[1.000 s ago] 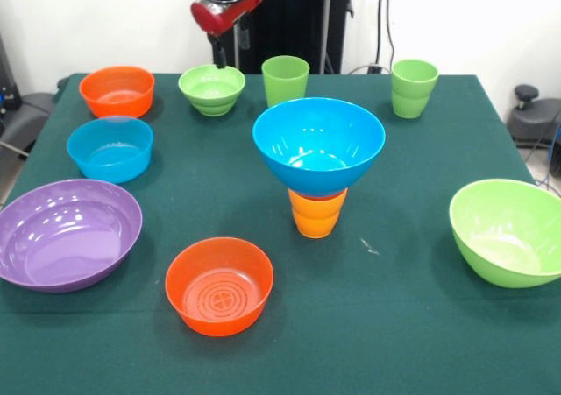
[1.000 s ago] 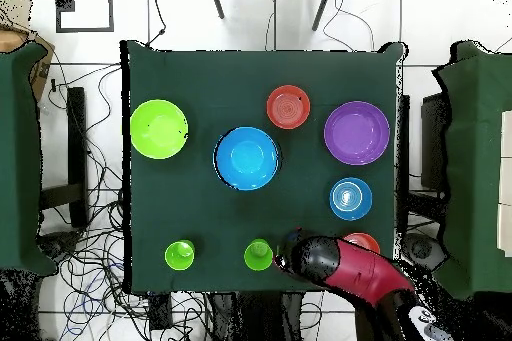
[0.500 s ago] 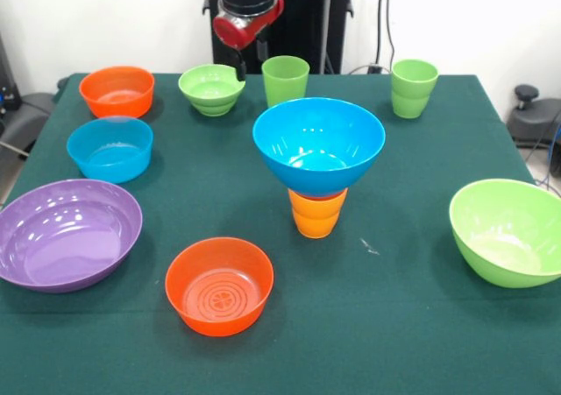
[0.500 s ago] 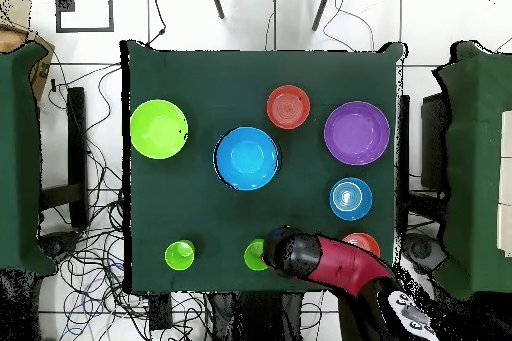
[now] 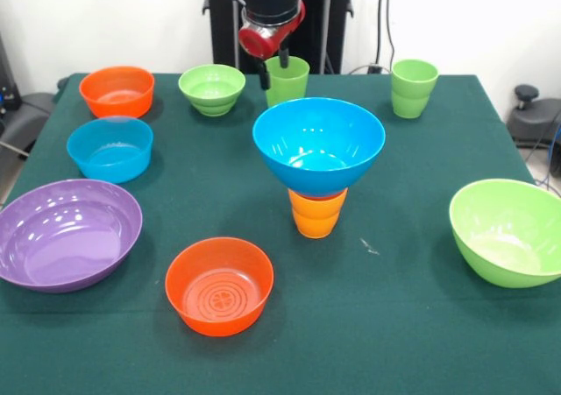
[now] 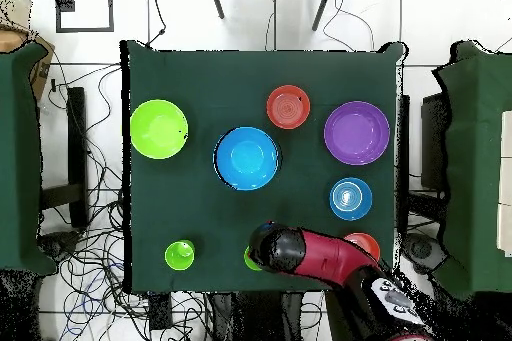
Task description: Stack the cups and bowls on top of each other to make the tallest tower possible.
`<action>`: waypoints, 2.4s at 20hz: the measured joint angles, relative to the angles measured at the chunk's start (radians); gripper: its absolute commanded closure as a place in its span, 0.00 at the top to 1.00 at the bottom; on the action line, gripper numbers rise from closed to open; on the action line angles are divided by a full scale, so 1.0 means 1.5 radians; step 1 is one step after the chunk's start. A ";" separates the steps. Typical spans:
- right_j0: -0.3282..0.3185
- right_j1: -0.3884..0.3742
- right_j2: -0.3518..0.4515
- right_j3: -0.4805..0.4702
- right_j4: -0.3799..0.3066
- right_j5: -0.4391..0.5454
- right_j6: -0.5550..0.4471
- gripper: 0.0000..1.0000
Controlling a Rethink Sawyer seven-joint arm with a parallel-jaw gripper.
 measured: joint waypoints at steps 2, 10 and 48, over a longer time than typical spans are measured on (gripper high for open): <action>0.000 0.000 0.005 0.000 0.000 0.000 0.000 1.00; 0.000 0.000 0.007 0.000 0.000 0.000 0.000 1.00; 0.021 0.073 -0.048 0.000 0.000 -0.021 0.033 1.00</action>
